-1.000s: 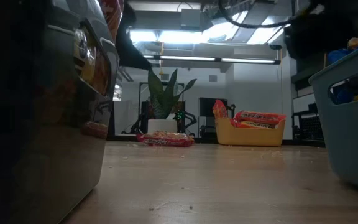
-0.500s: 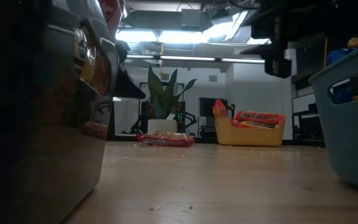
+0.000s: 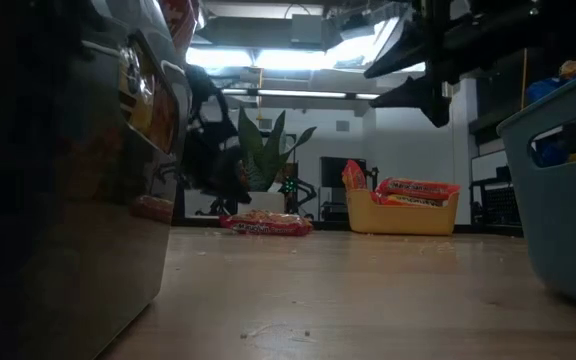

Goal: Sort Maruchan noodles
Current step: Put the red noodle pack into the black bin

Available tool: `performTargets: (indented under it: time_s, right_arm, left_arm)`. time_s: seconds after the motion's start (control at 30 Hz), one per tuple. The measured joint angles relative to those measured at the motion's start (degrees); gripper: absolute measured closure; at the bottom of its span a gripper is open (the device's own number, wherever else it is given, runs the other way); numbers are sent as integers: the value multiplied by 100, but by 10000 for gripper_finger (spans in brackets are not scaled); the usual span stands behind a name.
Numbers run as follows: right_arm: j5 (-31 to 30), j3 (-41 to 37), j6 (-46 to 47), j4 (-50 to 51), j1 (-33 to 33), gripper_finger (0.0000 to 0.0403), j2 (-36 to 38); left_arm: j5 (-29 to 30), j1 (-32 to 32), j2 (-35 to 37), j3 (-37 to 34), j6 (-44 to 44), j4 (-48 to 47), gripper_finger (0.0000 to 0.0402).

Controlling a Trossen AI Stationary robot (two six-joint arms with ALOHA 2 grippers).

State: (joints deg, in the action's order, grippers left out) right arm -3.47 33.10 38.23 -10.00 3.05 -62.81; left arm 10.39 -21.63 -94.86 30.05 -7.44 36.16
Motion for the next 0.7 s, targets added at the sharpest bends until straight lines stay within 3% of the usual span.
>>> performTargets:
  time_s: [0.3, 0.5, 0.7]
  right_arm:
    - [-161, -2, -126, -42, -2, 203, -2]
    - [-706, -4, -81, -20, -7, 203, -139]
    - [-1047, -7, -182, -251, -4, 203, -635]
  left_arm:
    - [-42, -2, -759, 314, -338, 19, 401]
    - [-399, 10, -878, 317, -741, -541, 402]
    - [-336, 191, -878, 316, -801, -816, 402]
